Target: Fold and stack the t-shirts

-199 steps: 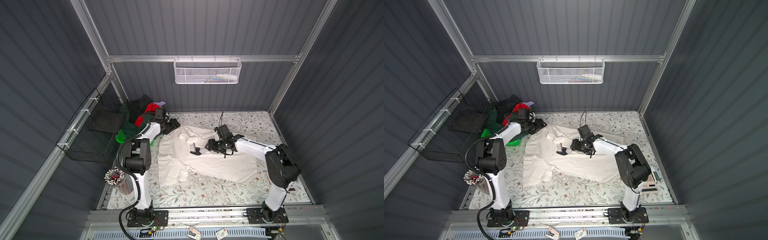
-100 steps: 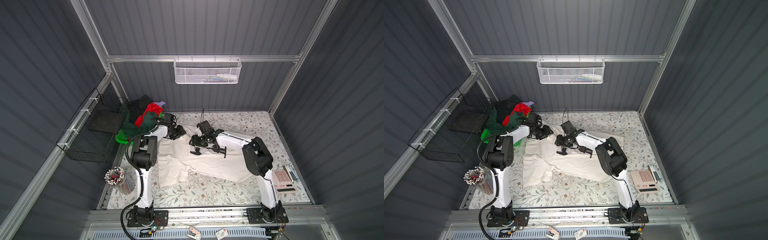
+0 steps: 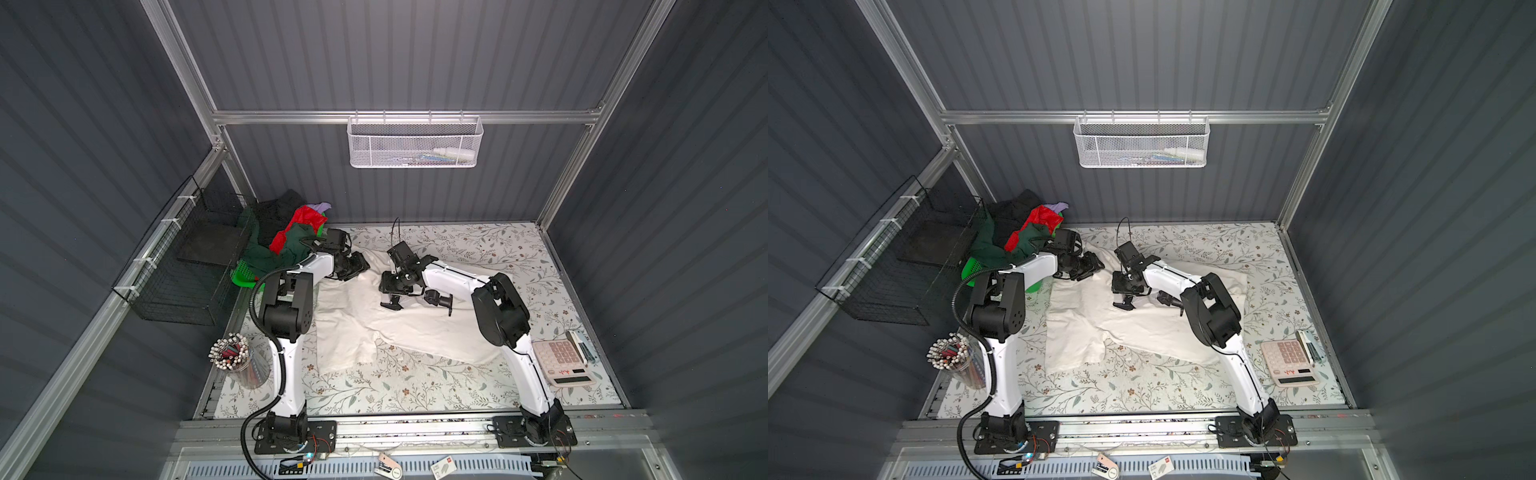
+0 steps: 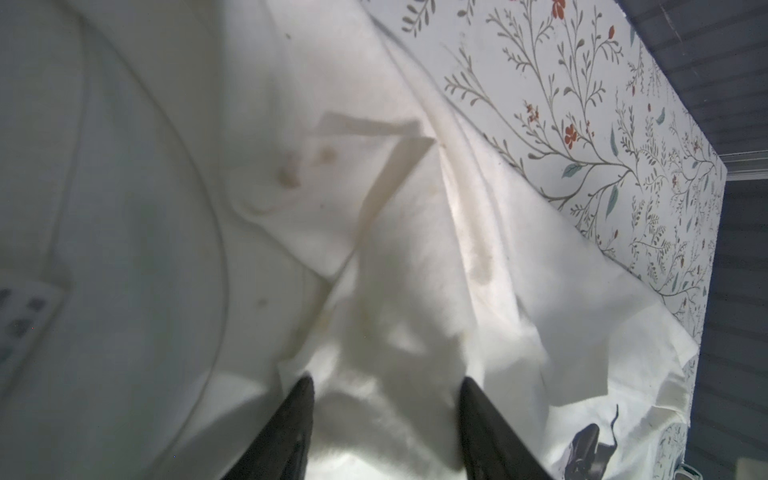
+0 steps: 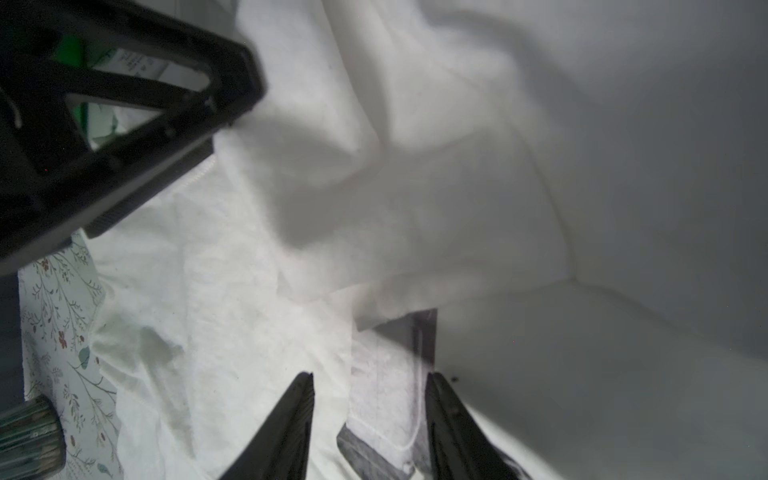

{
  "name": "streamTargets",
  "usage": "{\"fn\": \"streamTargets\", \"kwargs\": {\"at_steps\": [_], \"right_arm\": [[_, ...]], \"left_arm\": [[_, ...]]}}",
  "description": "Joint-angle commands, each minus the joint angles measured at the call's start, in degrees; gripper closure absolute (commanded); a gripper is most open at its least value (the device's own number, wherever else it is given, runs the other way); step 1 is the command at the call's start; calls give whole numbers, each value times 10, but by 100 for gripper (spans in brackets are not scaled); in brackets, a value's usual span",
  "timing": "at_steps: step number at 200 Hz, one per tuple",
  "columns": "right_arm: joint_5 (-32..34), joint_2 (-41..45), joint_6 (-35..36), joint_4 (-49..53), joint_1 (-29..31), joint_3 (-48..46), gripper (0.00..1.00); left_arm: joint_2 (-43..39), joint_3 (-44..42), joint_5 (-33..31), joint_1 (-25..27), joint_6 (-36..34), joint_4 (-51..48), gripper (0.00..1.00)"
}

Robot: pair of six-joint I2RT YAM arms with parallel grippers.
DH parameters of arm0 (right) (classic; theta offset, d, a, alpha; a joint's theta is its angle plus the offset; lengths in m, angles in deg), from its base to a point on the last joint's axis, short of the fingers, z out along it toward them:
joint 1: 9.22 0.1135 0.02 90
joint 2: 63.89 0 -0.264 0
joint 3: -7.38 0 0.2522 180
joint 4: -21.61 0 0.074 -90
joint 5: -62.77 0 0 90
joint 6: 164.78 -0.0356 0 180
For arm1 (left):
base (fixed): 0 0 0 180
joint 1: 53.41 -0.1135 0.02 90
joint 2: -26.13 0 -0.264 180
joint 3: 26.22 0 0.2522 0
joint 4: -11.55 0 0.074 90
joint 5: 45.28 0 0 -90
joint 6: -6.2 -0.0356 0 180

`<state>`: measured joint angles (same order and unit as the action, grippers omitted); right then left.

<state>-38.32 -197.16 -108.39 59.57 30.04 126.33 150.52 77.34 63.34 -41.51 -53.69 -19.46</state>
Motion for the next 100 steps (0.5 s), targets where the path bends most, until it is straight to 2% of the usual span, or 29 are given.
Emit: {"fn": "streamTargets", "kwargs": {"at_steps": [1,68,92,100], "right_arm": [[16,-22,13,33,-1,29,54],[26,-47,22,51,-1,68,55],[33,-60,27,65,-2,87,56],[34,-65,28,69,-1,94,57]], "left_arm": [[-14,-8,-15,-3,-4,-14,45],[-5,-11,12,-3,4,4,48],[-2,-7,19,-3,5,2,51],[-1,-5,22,-3,5,2,57]]}}
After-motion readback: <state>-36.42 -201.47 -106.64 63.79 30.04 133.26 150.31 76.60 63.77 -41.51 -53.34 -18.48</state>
